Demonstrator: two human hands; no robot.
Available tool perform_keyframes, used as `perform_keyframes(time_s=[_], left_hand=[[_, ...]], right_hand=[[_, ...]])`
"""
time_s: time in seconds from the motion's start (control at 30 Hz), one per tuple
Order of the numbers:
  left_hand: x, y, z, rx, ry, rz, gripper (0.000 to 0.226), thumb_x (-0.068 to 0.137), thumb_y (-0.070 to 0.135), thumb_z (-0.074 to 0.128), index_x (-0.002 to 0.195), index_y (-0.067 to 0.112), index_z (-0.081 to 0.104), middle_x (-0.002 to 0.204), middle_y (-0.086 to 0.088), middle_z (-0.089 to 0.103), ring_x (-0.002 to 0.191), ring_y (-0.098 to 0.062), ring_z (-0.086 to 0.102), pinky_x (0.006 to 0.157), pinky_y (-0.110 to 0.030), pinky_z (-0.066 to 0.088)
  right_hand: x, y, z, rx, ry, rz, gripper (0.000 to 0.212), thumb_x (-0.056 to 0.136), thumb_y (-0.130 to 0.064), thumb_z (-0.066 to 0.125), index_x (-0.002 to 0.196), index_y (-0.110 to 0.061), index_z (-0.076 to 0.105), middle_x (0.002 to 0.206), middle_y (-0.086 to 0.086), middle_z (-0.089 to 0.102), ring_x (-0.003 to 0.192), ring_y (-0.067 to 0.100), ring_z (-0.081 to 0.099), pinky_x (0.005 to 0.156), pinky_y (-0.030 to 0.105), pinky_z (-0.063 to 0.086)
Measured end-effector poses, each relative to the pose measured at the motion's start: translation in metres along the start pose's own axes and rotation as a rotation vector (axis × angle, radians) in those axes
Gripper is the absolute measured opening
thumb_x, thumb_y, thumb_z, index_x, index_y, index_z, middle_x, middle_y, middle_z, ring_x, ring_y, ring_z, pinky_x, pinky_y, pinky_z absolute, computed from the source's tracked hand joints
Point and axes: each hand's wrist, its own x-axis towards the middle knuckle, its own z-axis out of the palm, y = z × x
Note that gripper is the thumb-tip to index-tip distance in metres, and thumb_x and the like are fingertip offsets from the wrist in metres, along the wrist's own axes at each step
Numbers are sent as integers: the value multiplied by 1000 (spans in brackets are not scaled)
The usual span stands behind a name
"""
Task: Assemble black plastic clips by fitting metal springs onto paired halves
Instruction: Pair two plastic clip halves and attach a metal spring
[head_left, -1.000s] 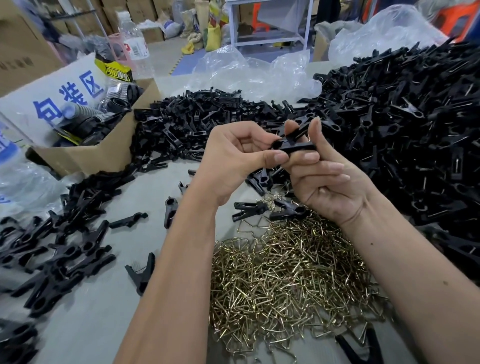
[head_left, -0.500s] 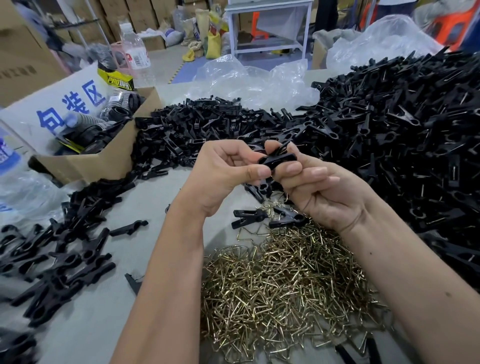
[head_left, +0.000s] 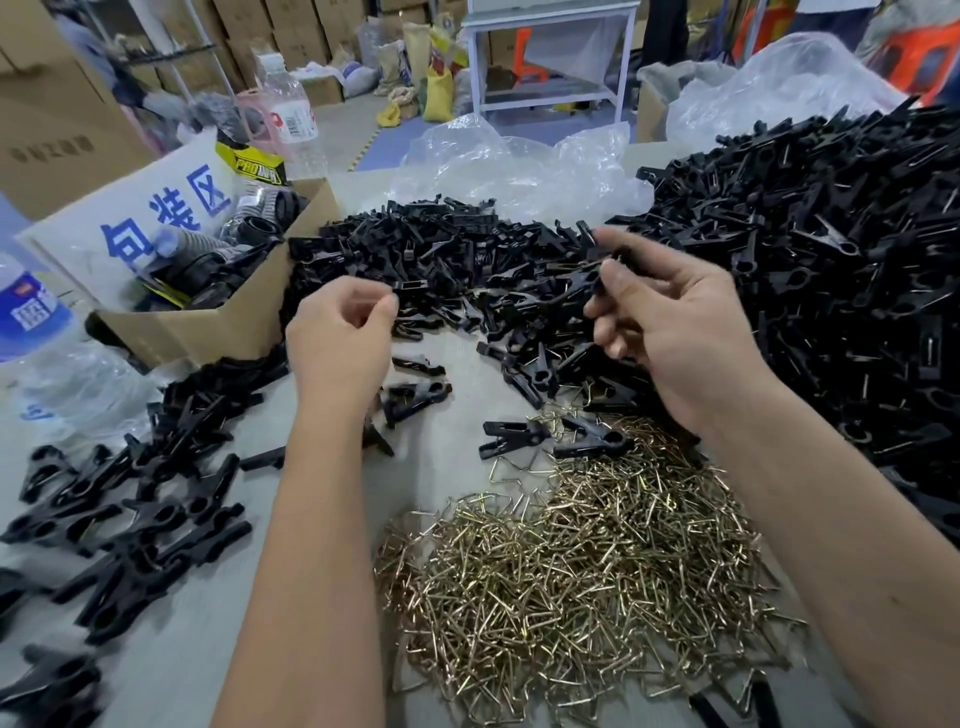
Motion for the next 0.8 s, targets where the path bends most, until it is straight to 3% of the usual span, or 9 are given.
perform_keyframes(time_s=[0.07,0.13,0.23,0.33,0.43,0.53,0.63,0.7,0.8], left_hand=[[3,-12,-1,219,-15,-17,14,96,28,65,103,34,76,108,7,73,112,-21,61,102,-34,44],[5,-16,5,414,-55,-23,23,98,30,63,119,36,72,134,-3,62,132,-31,45,101,-27,28],[-1,-11,14,486,-140,-49,42,102,36,59,142,44,55,169,-4,21,155,-31,9,121,-49,19],[2,-18,12,508,-230,-85,52,104,41,52,154,49,38,174,1,-5,158,-29,-12,126,-56,2],[9,-26,6,495,-329,-141,52,107,41,46,157,48,32,173,2,-14,158,-30,-18,126,-57,-3],[9,-27,6,456,-373,-138,51,108,39,46,158,41,35,174,-5,-3,159,-35,-8,127,-56,4],[11,-26,8,424,-378,-57,52,107,30,50,158,29,40,170,-11,22,158,-32,14,126,-52,17],[12,-26,7,361,-308,-20,48,105,25,54,153,21,48,160,-10,44,151,-29,32,122,-46,26],[17,-17,4,373,-9,-36,35,101,31,58,135,23,66,141,-8,60,135,-31,47,112,-33,29]], right_hand=[[9,-5,0,-233,101,-81,53,102,-7,63,151,-25,52,79,12,72,56,17,65,52,23,54],[20,-10,6,-503,176,-146,63,101,-8,65,157,-26,43,75,8,73,53,15,68,57,28,60],[34,-12,29,-841,240,-325,48,97,-11,69,143,-16,59,72,0,73,55,6,67,79,26,60],[51,-7,67,-1033,34,-405,23,96,-8,67,117,-12,77,75,-6,67,60,-4,57,68,12,48],[72,10,104,-1187,-238,-376,25,100,-16,62,121,-14,74,101,4,73,99,20,67,90,24,48],[105,31,128,-1341,-344,-308,48,106,-33,54,151,-20,47,144,18,50,139,36,37,114,42,29],[142,49,141,-1360,-322,-182,66,104,-54,48,162,-29,26,163,17,25,153,39,11,120,58,26],[163,58,149,-1403,-313,-184,75,100,-69,41,163,-35,19,169,14,17,156,38,6,121,63,22],[191,65,155,-1450,-273,-249,79,96,-78,32,163,-37,19,169,13,20,155,39,13,122,62,18]])
